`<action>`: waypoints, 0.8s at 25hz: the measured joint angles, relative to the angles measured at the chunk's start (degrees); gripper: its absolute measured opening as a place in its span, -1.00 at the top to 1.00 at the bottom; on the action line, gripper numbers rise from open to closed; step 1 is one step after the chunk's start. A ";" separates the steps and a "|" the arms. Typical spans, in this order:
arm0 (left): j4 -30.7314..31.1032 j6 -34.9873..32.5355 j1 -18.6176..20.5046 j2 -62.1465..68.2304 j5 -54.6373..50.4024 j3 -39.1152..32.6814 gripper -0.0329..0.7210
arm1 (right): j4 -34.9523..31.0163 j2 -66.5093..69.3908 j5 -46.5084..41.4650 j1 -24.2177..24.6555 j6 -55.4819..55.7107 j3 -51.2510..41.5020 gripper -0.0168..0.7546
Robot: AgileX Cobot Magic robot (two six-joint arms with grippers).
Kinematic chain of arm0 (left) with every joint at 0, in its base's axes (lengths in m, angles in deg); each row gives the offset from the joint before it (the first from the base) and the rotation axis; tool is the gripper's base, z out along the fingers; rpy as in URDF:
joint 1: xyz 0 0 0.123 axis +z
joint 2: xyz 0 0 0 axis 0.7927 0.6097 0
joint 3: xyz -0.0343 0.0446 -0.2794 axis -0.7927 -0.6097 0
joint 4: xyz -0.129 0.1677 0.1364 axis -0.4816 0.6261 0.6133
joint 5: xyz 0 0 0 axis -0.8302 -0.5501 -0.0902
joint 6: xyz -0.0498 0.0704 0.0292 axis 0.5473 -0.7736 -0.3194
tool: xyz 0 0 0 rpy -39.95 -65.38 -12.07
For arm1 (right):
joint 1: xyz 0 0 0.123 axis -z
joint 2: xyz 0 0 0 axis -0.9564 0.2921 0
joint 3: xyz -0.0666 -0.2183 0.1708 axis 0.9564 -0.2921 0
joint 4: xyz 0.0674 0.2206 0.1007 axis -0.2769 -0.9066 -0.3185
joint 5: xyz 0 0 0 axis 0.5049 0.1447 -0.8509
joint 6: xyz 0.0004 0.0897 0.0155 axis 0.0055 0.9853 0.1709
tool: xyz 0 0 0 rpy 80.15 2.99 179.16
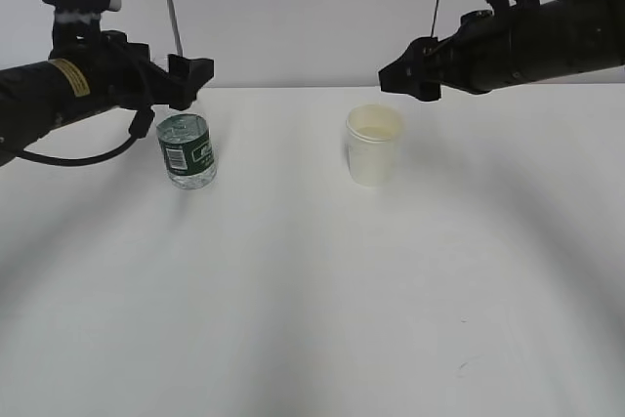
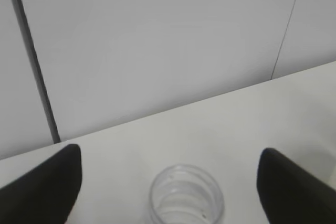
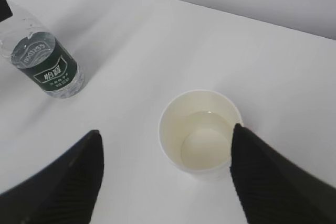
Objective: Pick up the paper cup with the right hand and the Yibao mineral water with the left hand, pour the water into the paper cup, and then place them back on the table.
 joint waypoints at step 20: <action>-10.90 2.29 0.00 -12.94 -44.38 11.19 -0.69 | -0.33 -1.43 -17.16 0.00 0.00 8.04 -0.56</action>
